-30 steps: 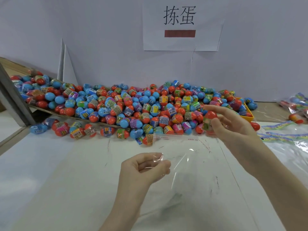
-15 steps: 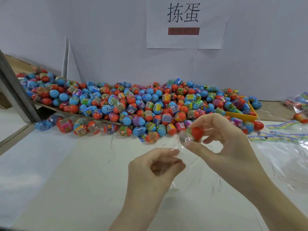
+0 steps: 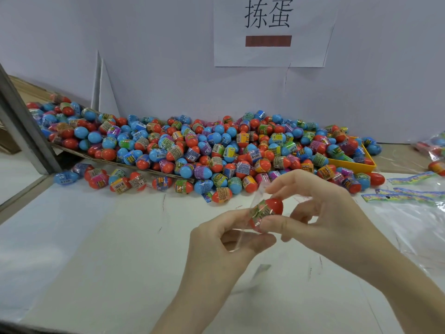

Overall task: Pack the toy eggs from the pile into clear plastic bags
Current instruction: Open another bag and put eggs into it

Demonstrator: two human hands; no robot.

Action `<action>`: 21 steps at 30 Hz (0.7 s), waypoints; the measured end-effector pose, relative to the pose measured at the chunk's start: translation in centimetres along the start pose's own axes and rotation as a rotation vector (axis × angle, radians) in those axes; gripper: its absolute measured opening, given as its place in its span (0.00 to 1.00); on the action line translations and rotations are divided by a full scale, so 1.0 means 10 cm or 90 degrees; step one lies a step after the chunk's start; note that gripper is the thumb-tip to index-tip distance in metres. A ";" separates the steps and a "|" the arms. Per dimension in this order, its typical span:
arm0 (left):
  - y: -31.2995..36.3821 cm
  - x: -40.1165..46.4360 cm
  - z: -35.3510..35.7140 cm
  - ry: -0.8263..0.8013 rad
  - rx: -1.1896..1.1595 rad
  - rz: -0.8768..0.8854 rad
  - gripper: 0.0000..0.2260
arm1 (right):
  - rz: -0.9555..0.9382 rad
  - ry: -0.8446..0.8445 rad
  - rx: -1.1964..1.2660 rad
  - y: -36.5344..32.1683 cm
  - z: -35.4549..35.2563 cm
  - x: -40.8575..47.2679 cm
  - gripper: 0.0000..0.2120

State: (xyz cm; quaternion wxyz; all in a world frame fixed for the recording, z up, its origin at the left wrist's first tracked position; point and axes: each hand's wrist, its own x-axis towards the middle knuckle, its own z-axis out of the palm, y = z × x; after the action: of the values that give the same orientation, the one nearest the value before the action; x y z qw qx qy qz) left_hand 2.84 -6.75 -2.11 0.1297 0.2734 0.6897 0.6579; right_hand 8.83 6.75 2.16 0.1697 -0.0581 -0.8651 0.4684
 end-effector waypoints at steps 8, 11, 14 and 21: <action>-0.03 -0.01 0.03 -0.027 0.028 -0.022 0.19 | -0.036 -0.059 0.009 0.01 -0.05 0.01 0.10; -0.02 -0.01 0.01 -0.023 -0.004 -0.015 0.16 | -0.038 -0.090 -0.003 0.02 -0.08 -0.01 0.19; -0.02 0.01 -0.01 -0.010 -0.021 -0.010 0.14 | -0.039 -0.156 -0.022 0.02 -0.12 -0.01 0.26; 0.01 0.04 -0.02 -0.047 -0.076 -0.019 0.08 | -0.050 -0.211 -0.085 0.03 -0.04 0.01 0.23</action>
State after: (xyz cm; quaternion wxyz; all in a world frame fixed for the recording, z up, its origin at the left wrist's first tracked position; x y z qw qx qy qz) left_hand 2.42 -6.72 -1.94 0.1811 0.2793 0.6478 0.6853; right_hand 8.82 7.26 2.17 0.0385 0.0429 -0.9122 0.4057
